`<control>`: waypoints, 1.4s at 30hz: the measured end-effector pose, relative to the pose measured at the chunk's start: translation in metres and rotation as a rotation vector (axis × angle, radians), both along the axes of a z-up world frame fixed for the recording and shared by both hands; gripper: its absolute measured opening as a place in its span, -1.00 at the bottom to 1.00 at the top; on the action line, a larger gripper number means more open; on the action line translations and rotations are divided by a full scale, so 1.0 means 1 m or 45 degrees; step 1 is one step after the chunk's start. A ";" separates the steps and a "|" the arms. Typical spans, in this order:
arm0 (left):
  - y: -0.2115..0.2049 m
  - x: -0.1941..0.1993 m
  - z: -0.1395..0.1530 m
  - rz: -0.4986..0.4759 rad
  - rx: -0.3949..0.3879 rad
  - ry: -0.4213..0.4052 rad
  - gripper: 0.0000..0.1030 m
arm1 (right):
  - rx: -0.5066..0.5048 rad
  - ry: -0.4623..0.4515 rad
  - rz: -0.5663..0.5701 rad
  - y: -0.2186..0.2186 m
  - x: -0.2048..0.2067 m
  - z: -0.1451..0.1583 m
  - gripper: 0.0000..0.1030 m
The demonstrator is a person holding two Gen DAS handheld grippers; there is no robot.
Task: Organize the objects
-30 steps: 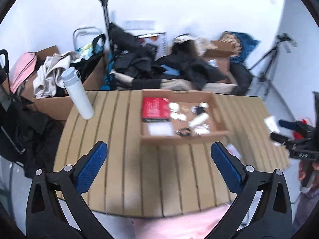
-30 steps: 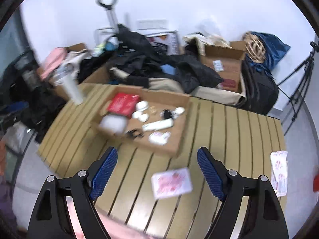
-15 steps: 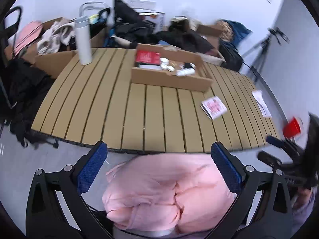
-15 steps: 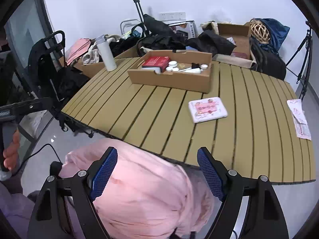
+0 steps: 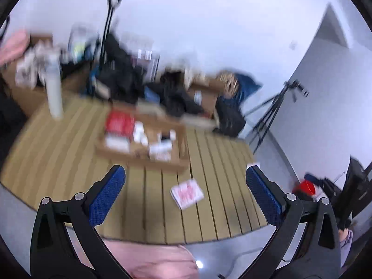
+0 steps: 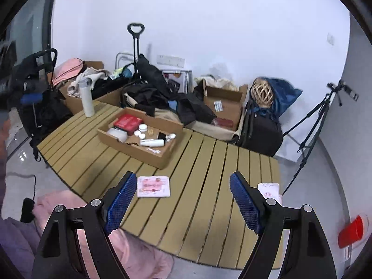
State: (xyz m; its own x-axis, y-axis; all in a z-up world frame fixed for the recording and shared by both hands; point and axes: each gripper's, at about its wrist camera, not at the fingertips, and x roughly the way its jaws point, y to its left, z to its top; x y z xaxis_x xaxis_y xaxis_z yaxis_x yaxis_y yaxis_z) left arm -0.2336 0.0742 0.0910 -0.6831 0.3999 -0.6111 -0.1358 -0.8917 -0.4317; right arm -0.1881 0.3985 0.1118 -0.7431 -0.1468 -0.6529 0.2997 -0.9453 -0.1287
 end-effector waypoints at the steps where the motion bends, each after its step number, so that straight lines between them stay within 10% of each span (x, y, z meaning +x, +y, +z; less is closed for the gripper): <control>1: 0.012 -0.009 -0.025 -0.007 -0.001 -0.064 1.00 | -0.037 -0.056 0.019 0.002 -0.019 -0.017 0.65; 10: 0.103 -0.084 -0.255 -0.053 -0.014 -0.461 0.37 | -0.105 -0.447 0.094 -0.032 -0.157 -0.207 0.62; 16: 0.121 -0.102 -0.266 -0.050 -0.083 -0.416 0.10 | -0.188 -0.604 0.058 -0.051 -0.199 -0.283 -0.06; 20: 0.123 -0.096 -0.268 -0.068 -0.093 -0.401 0.03 | -0.363 -0.601 0.017 -0.035 -0.193 -0.289 -0.14; 25: 0.113 -0.089 -0.263 -0.062 -0.127 -0.406 -0.75 | -0.445 -0.565 -0.066 -0.033 -0.156 -0.289 -0.45; 30: 0.069 -0.053 -0.247 -0.138 -0.131 -0.397 -0.95 | -0.495 -0.557 -0.229 -0.057 -0.103 -0.278 -0.65; 34: 0.044 -0.035 -0.252 -0.110 -0.189 -0.421 -0.95 | -0.644 -0.621 -0.107 -0.101 -0.077 -0.287 -0.93; 38: 0.030 -0.031 -0.251 -0.024 -0.244 -0.395 -0.91 | -0.444 -0.563 -0.104 -0.140 -0.065 -0.286 -0.93; 42: 0.025 -0.044 -0.237 -0.056 -0.215 -0.355 0.08 | -0.506 -0.439 -0.156 -0.112 -0.055 -0.262 -0.91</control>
